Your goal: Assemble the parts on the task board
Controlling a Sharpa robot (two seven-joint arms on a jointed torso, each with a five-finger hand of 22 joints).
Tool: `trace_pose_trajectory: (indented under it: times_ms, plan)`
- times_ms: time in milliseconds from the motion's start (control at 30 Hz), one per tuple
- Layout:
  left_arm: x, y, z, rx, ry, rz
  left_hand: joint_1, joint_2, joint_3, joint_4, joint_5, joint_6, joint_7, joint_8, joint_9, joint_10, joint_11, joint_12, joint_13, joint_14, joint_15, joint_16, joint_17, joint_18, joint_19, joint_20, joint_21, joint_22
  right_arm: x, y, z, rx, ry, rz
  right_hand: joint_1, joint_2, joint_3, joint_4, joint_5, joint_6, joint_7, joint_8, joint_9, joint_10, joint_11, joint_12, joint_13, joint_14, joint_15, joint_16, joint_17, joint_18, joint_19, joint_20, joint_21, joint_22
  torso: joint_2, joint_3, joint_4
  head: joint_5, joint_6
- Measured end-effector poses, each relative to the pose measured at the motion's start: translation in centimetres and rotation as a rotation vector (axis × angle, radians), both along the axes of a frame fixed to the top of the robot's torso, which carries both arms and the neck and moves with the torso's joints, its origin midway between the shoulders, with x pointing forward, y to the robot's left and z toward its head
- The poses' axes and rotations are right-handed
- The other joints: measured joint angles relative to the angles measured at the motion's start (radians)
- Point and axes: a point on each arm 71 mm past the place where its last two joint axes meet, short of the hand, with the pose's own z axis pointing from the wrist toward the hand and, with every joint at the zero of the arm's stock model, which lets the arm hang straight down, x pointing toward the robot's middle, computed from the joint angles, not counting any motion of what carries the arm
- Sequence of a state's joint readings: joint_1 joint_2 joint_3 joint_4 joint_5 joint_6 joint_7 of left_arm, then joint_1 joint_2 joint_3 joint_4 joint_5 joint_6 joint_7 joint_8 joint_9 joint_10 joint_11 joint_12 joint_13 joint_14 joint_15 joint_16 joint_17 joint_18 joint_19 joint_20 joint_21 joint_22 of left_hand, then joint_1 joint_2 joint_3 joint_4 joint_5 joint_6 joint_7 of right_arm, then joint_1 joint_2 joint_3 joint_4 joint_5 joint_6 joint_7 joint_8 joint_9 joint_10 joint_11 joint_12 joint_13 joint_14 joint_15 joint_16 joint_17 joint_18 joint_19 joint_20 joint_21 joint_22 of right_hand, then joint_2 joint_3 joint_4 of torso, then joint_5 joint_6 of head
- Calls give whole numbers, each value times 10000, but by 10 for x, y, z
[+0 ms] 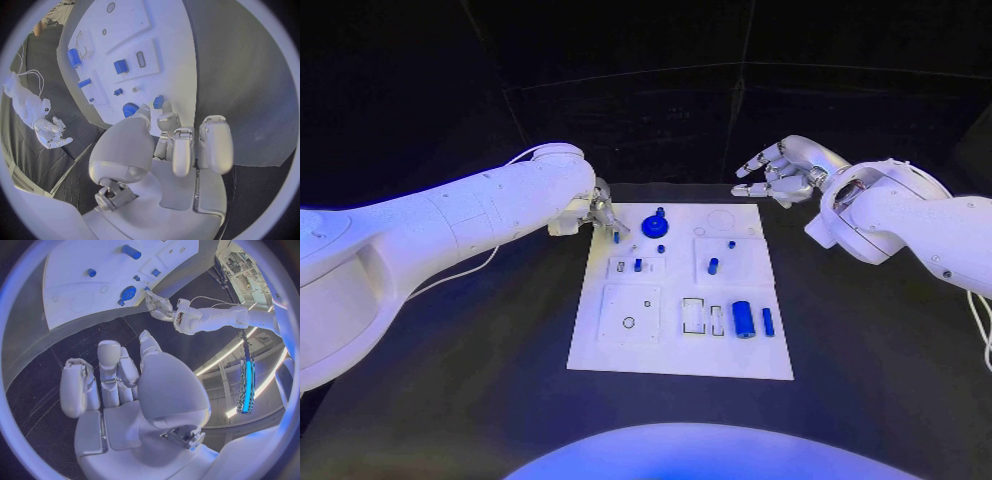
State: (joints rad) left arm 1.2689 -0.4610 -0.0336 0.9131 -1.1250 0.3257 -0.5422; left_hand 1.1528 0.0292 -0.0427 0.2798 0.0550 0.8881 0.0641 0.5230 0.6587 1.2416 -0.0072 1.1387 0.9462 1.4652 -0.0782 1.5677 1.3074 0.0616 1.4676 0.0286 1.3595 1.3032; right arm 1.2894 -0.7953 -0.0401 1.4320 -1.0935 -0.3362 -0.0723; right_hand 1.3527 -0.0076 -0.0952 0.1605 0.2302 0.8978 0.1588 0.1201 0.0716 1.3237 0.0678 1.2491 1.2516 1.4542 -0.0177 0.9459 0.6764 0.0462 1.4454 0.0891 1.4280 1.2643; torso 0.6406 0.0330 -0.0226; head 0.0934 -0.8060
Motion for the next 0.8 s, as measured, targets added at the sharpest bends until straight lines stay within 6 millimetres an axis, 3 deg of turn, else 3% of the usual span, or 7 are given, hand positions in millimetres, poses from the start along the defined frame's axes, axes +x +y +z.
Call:
trace_pose_trajectory:
  times_ms: [633, 800]
  plan:
    - [0, -2, -3, 45, 135, -43, 483, 302, -22, -33, 0, 74, 1, -76, -148, 0, 0, 0, -1, 0, 0, 0, 0, 0, 0, 0, 0, -2, 0, 1, 0, 0, 3, 14, 0, 0, 0, 0, 57, 0, 0, 0, 0, 0, 0, 0, 0, 0, 0, 0, 0, 0, 0, 0, 0, 1, 2, 0, 1, -14, -31]
    - [0, -2, -3, 1, 141, -3, 928, 679, 211, -265, 0, 73, 1, -117, -234, 38, -38, 0, -2, 0, 0, 0, 0, -1, 0, 0, 0, 24, 0, 1, 0, 0, 3, 15, 0, 0, 0, 0, 57, 0, 0, 0, 0, 0, 0, 0, 0, 0, 0, 0, 0, 0, 0, 0, 0, 1, 2, 4, 1, -21, -33]
